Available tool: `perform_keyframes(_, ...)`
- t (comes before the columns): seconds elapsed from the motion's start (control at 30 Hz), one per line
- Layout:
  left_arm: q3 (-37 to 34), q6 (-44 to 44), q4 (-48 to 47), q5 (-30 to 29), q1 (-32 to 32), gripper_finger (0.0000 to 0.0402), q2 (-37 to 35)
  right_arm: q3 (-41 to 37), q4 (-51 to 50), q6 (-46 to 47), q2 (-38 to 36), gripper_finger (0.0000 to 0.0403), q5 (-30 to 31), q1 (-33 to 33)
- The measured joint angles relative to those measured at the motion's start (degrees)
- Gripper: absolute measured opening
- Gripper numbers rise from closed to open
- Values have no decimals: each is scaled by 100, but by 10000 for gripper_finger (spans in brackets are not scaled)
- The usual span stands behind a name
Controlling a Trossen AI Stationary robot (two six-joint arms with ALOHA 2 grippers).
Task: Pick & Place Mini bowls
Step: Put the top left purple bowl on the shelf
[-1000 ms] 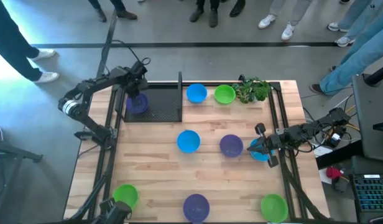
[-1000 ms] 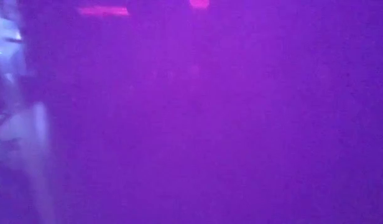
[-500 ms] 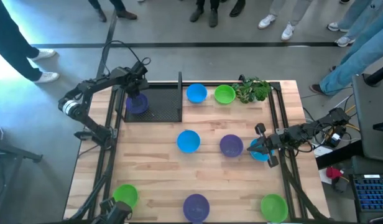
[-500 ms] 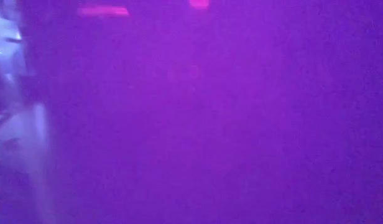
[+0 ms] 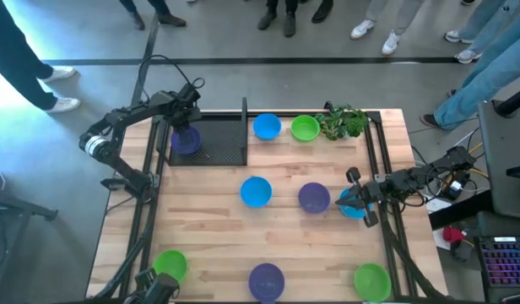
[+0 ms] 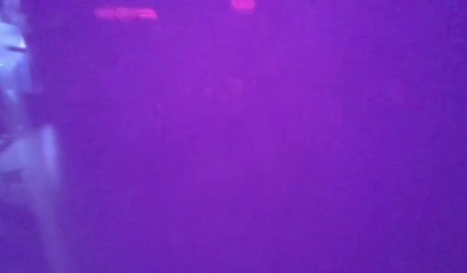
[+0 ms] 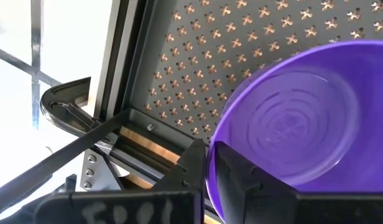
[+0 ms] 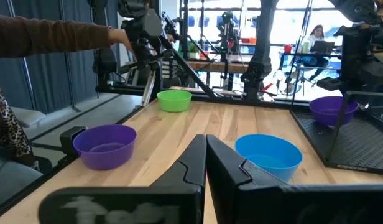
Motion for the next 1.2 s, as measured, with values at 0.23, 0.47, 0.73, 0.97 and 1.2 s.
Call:
perform_keyframes(0.23,-2,-98,34,0,0,28,0,0,0,17,-2,8,-2,-2)
perform_keyframes(0.47,-3,-150,44,-8,0,28,0,0,0,17,-2,8,0,0)
perform_keyframes(0.73,-194,-154,42,-344,0,28,2,0,1,16,-2,8,-2,0)
perform_keyframes(0.97,-273,-154,133,-378,4,28,2,0,0,15,-1,8,-1,0)
perform_keyframes(1.2,-275,-200,185,-377,2,28,2,0,0,15,0,8,0,-2)
